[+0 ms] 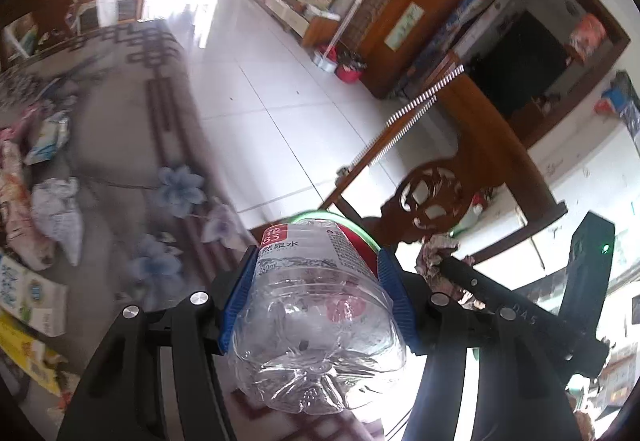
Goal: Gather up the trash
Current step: 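Carry the bottle and paper wad over the red bucket and release both, then reach back to the table and grasp the orange-blue snack bag with the left tool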
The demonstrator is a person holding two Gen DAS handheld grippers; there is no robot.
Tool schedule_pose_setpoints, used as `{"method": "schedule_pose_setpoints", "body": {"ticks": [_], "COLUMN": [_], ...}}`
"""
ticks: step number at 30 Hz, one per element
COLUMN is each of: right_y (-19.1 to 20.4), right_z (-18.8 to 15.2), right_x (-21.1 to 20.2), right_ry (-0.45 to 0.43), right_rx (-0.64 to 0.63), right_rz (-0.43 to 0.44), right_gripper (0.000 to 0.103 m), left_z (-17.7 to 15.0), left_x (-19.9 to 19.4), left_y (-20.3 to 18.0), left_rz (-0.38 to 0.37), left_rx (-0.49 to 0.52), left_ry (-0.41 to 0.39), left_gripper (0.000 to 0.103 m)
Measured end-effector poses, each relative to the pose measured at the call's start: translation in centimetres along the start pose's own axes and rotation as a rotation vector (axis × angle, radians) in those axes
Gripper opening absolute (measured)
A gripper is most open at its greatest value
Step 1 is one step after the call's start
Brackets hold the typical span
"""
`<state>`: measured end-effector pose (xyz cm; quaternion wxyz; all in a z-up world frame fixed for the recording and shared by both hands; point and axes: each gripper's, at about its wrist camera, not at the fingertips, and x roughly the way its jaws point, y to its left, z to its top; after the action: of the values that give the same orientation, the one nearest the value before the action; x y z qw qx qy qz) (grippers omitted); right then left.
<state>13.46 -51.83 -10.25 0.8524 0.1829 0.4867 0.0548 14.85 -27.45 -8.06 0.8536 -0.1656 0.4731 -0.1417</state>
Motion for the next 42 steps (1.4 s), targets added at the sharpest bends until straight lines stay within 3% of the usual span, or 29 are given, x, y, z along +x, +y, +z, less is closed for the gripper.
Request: {"method": "schedule_pose_setpoints", "body": {"ticks": [11,12,13,14,15,16,29,42], "right_y": [-3.3,-3.4,-3.5,-3.5,-3.5,-3.6,-0.8,9.1], "right_z": [1.3,1.4,1.5,1.6,1.6,1.5,1.1,-2.5], "right_x": [0.4,0.5,0.7,1.0,1.1,1.2,2.1,3.3], "right_ry": [0.013,0.014,0.019,0.028,0.033,0.033,0.058,0.095], "right_rx": [0.041,0.042,0.043,0.047,0.052,0.062,0.036,-0.097], "right_rz": [0.033,0.037,0.047,0.057,0.061,0.068,0.081,0.109], "right_gripper": [0.045,0.047,0.055,0.062,0.078,0.084,0.087,0.087], "left_z": [0.5,0.6,0.6,0.6,0.7,0.7,-0.2,-2.8], "left_x": [3.4,3.5,3.7,3.7,3.6,3.4,0.5,-6.7], "left_y": [-3.8,-3.9,-4.0,-4.0,-4.0,-3.9,0.5,10.6], "left_rz": [0.004,0.002,0.000,0.003,0.006,0.005,0.042,0.113], "left_rx": [0.047,0.045,0.042,0.040,0.036,0.033,-0.064,-0.206], "left_ry": [0.060,0.062,0.063,0.060,0.051,0.045,0.007,-0.086], "left_gripper": [0.058,0.062,0.075,0.080,0.082,0.082,0.082,0.082]}}
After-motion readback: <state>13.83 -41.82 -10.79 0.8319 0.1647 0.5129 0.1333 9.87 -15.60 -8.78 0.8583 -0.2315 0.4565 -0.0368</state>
